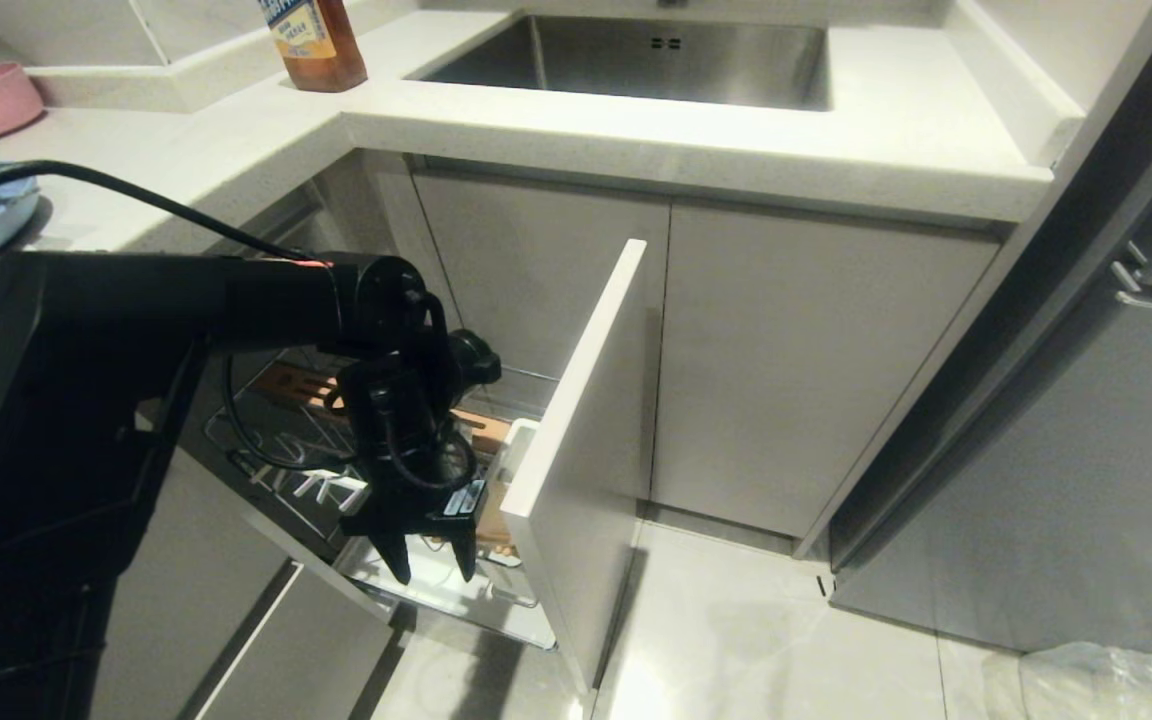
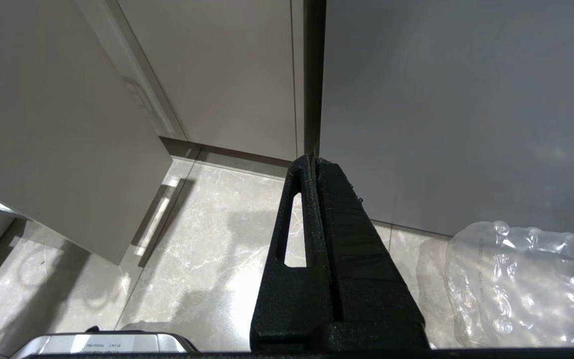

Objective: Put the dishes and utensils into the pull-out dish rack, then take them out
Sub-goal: Take the chopsticks out of the cupboard

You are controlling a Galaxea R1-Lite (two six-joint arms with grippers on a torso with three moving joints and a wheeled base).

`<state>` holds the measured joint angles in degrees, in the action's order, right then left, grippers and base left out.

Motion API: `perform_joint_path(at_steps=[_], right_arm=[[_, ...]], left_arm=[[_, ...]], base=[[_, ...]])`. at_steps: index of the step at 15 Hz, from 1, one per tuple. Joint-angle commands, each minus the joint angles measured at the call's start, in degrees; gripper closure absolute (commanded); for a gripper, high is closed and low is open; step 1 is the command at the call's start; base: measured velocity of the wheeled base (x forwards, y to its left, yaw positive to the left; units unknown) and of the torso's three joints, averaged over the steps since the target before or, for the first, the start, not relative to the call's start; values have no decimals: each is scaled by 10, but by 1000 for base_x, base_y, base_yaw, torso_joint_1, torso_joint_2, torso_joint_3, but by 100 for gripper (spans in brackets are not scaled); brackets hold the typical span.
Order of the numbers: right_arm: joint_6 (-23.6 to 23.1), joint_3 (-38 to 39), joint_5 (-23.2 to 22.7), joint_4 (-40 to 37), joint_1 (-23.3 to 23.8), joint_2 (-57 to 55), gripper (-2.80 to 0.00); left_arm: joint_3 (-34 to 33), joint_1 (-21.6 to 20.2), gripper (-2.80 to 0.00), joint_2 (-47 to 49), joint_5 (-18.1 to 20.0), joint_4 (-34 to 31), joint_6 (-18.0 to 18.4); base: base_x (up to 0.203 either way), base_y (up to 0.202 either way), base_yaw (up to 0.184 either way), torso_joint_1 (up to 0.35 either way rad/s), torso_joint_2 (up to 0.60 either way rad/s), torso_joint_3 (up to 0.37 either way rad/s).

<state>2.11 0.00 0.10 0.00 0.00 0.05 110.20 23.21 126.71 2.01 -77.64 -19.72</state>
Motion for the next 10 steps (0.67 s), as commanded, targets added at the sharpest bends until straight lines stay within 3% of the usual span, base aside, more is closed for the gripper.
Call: perform_joint_path(at_steps=[1,10], right_arm=[[0,0,0,0,0,0,0],[0,0,0,0,0,0,0]], left_arm=[[0,1,0,-3,0,-4,-1],[-1,14,0,-16,11,-6,-6]], base=[[0,0,0,0,0,0],[0,0,0,0,0,0]])
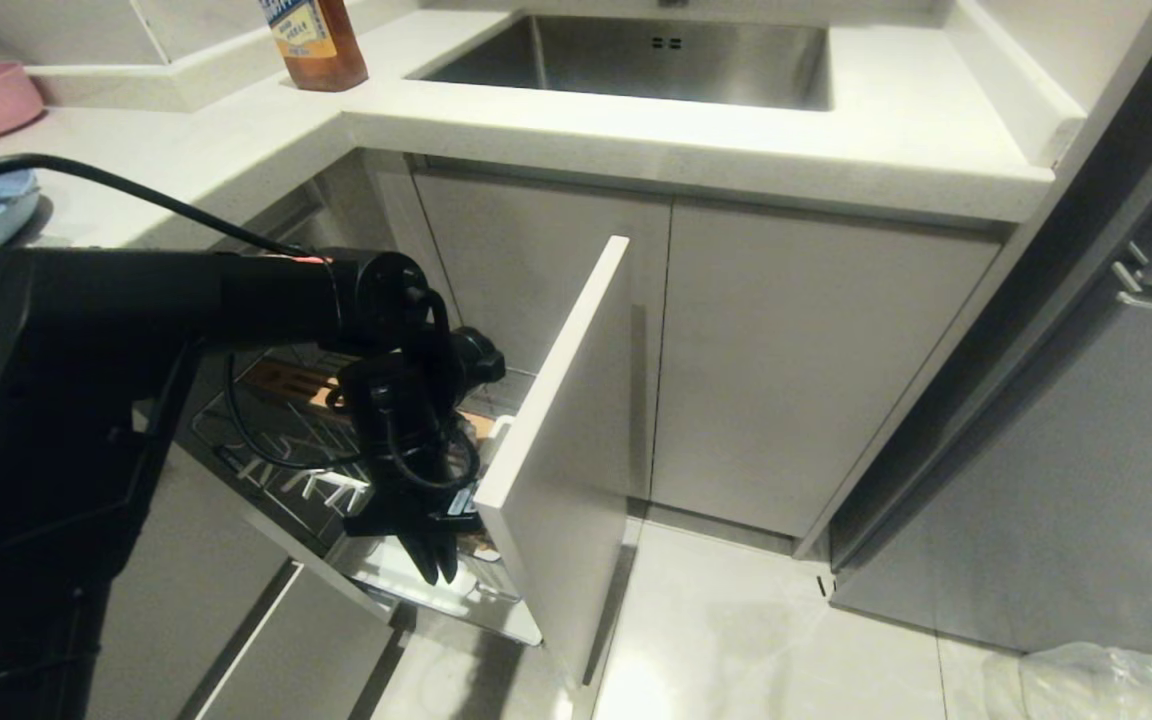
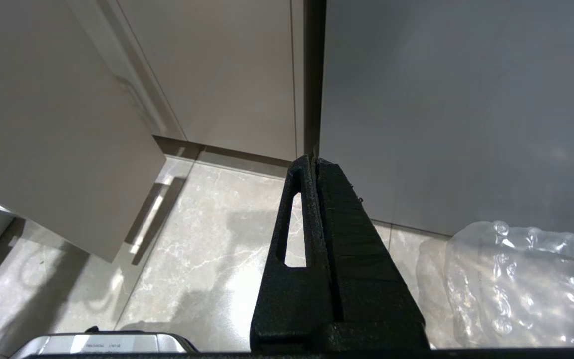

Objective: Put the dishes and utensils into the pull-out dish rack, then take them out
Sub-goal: Take the chopsticks out of the cupboard

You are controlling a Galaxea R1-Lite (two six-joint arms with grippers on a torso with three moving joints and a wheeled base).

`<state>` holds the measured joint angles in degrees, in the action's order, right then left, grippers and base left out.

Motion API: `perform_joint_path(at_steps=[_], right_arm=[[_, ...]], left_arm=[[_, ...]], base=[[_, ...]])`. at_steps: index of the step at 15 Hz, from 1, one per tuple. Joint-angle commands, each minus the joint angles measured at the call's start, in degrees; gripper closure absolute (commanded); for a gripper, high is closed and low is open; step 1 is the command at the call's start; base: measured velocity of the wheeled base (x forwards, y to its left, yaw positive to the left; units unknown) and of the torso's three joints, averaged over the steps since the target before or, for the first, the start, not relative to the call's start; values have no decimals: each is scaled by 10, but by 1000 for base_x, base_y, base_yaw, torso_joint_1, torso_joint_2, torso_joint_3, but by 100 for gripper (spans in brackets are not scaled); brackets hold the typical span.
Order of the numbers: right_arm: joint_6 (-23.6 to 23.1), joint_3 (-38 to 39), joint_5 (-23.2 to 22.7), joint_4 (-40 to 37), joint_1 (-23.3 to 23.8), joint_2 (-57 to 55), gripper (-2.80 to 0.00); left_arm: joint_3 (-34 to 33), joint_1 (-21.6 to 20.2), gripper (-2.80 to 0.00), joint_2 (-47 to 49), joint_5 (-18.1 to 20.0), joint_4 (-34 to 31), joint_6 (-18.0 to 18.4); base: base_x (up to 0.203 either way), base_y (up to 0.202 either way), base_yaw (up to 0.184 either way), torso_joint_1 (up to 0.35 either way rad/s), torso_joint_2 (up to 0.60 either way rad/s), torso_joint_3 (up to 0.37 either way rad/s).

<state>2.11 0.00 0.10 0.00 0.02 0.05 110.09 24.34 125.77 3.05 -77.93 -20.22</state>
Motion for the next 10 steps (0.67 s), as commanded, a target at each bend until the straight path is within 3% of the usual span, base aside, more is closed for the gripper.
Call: perform_joint_path(at_steps=[1,6,10], right_arm=[[0,0,0,0,0,0,0],[0,0,0,0,0,0,0],[0,0,0,0,0,0,0]], left_arm=[[0,4,0,-18,7,-8,-1],[0,19,0,-86,10,-36,-6],[0,35,0,-132,7,-39,-35]], base=[[0,0,0,0,0,0],[0,0,0,0,0,0],[0,0,0,0,0,0]])
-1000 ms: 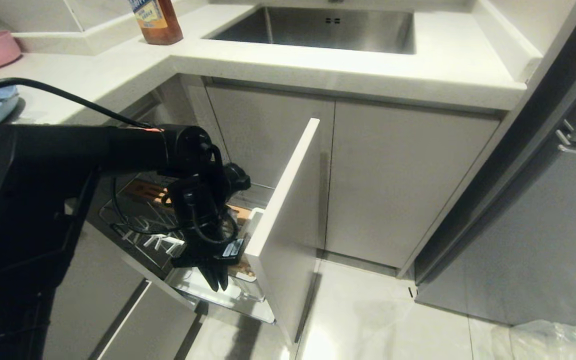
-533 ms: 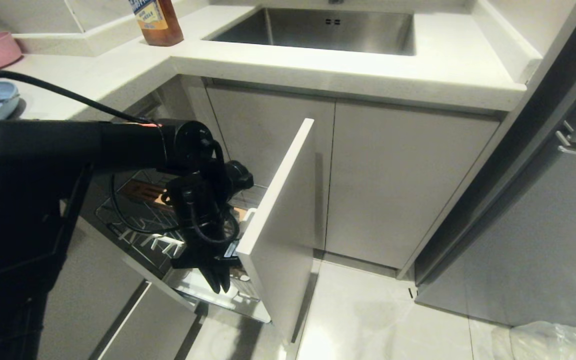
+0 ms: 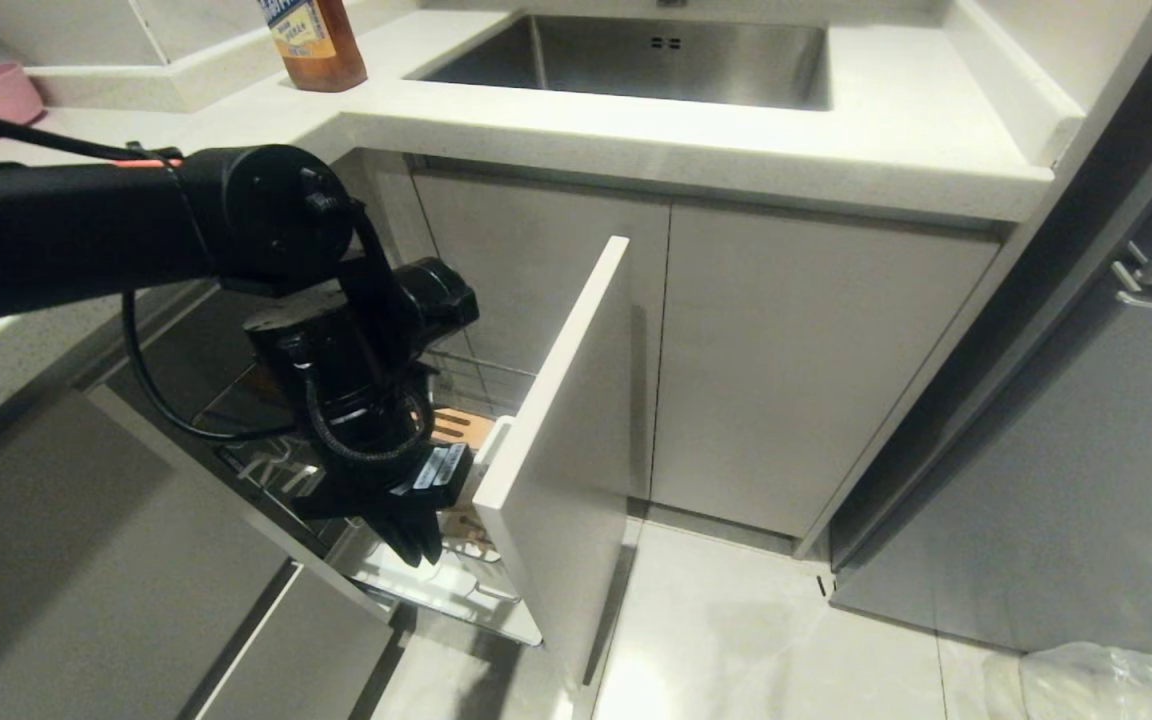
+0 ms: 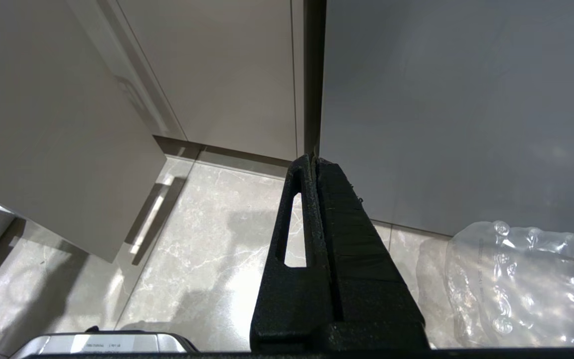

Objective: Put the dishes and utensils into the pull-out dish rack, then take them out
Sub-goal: Take the chopsticks out of the cupboard

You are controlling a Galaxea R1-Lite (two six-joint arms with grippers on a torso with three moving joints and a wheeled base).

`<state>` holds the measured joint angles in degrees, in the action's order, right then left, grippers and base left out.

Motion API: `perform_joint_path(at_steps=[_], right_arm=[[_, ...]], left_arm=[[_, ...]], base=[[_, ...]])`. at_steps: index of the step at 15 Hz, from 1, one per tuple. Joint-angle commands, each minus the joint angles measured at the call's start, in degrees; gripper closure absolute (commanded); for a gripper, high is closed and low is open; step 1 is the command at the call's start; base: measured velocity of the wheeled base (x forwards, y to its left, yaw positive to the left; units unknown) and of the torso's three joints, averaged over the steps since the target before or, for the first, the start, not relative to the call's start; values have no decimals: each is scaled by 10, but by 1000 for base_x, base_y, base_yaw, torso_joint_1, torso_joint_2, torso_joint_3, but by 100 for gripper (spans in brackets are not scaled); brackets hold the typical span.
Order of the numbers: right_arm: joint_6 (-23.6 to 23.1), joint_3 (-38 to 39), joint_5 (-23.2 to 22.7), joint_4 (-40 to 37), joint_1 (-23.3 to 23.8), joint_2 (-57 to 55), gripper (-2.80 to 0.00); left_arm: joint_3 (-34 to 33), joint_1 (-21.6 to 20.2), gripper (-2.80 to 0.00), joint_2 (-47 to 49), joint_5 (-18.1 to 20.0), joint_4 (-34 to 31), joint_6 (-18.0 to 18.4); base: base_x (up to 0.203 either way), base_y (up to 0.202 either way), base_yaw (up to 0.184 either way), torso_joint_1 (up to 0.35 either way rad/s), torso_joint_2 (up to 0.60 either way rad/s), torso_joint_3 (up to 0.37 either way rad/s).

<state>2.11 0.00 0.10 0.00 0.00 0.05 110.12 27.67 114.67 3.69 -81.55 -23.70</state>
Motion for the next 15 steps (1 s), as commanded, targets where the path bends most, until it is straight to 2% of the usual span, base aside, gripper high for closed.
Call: perform_joint_path(at_steps=[1,5,10,15], right_arm=[[0,0,0,0,0,0,0],[0,0,0,0,0,0,0],[0,0,0,0,0,0,0],[0,0,0,0,0,0,0]], left_arm=[[0,7,0,-33,-2,-8,-4],[0,26,0,-76,-8,-18,-21],[1,44,0,-115,-14,-33,-24],[1,49,0,-140,-42,-31,-35]], base=[[0,0,0,0,0,0],[0,0,0,0,0,0],[0,0,0,0,0,0],[0,0,0,0,0,0]])
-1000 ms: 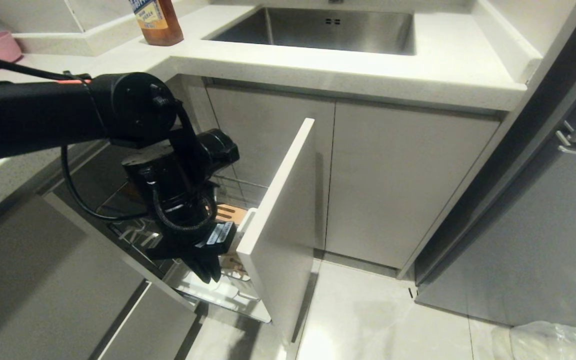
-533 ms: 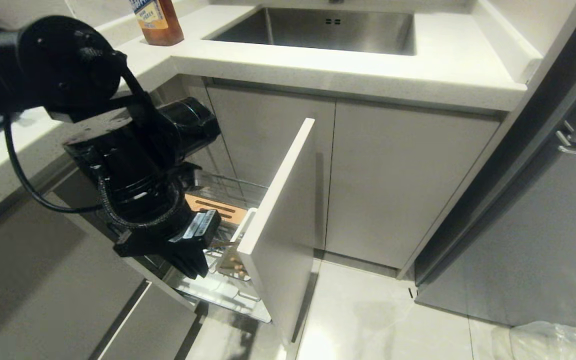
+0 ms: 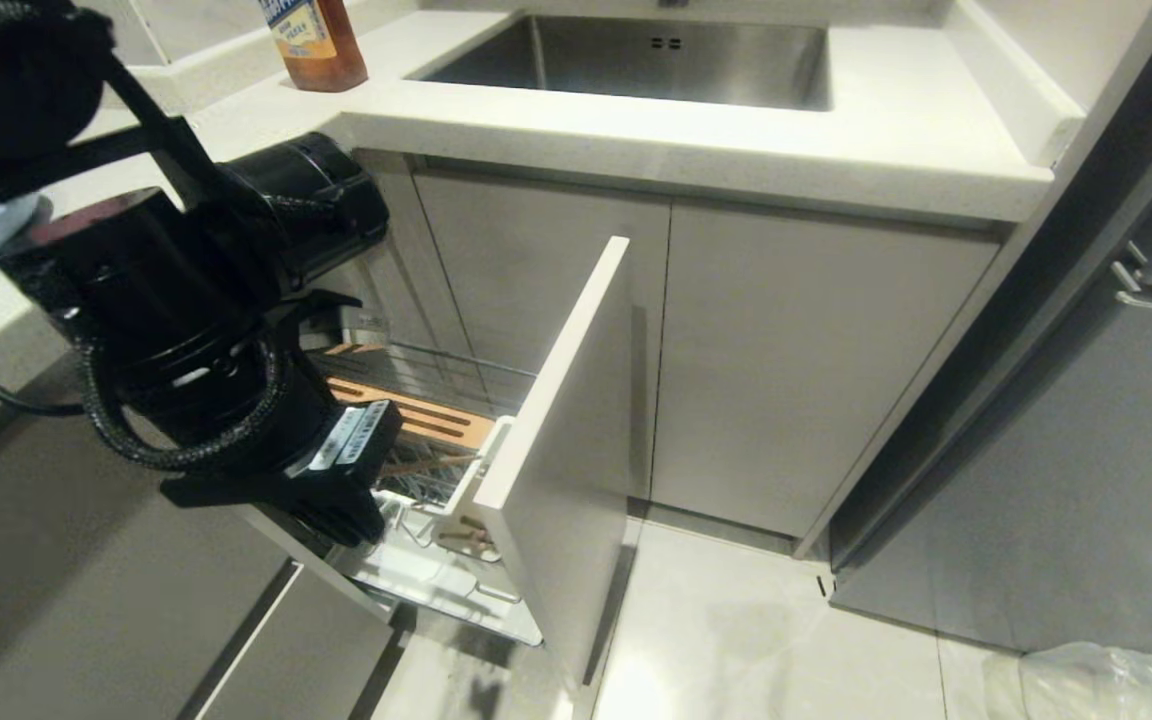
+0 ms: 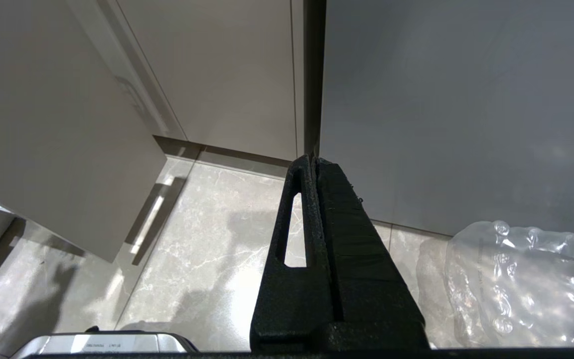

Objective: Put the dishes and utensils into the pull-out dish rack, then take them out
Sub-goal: Take the chopsticks out of the cupboard

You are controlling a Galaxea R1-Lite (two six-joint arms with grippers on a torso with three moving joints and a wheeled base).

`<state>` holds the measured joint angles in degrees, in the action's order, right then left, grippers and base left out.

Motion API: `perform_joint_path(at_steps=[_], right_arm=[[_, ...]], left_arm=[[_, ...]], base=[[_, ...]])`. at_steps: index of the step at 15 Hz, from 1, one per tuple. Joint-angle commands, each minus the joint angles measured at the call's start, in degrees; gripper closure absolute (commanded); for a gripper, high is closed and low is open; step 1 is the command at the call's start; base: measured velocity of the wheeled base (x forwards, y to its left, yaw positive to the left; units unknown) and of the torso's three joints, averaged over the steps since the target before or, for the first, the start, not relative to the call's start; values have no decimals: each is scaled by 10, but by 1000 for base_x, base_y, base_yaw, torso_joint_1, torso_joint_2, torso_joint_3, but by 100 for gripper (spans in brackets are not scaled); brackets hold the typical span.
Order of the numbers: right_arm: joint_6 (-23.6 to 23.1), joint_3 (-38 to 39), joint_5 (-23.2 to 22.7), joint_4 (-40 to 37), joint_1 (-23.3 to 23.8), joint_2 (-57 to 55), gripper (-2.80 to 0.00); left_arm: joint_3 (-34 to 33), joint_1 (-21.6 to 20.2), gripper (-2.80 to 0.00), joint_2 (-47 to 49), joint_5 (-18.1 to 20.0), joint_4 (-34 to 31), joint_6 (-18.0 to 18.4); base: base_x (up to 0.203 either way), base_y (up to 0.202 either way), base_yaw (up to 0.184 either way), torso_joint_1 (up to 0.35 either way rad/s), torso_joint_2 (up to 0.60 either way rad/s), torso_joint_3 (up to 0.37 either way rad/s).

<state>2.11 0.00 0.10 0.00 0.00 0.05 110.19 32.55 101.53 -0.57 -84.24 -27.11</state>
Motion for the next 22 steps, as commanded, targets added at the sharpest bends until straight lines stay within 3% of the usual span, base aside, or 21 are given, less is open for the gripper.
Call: perform_joint_path(at_steps=[1,6,15,18,22], right_arm=[[0,0,0,0,0,0,0],[0,0,0,0,0,0,0],[0,0,0,0,0,0,0],[0,0,0,0,0,0,0],[0,0,0,0,0,0,0]], left_arm=[[0,3,0,-18,-1,-4,-1],[0,46,0,-87,-45,9,-24],[0,66,0,-234,-123,135,-40],[0,19,0,-261,-141,196,-40],[-1,-125,0,-260,-171,266,-41]], base=[[0,0,0,0,0,0],[0,0,0,0,0,0],[0,0,0,0,0,0],[0,0,0,0,0,0],[0,0,0,0,0,0]])
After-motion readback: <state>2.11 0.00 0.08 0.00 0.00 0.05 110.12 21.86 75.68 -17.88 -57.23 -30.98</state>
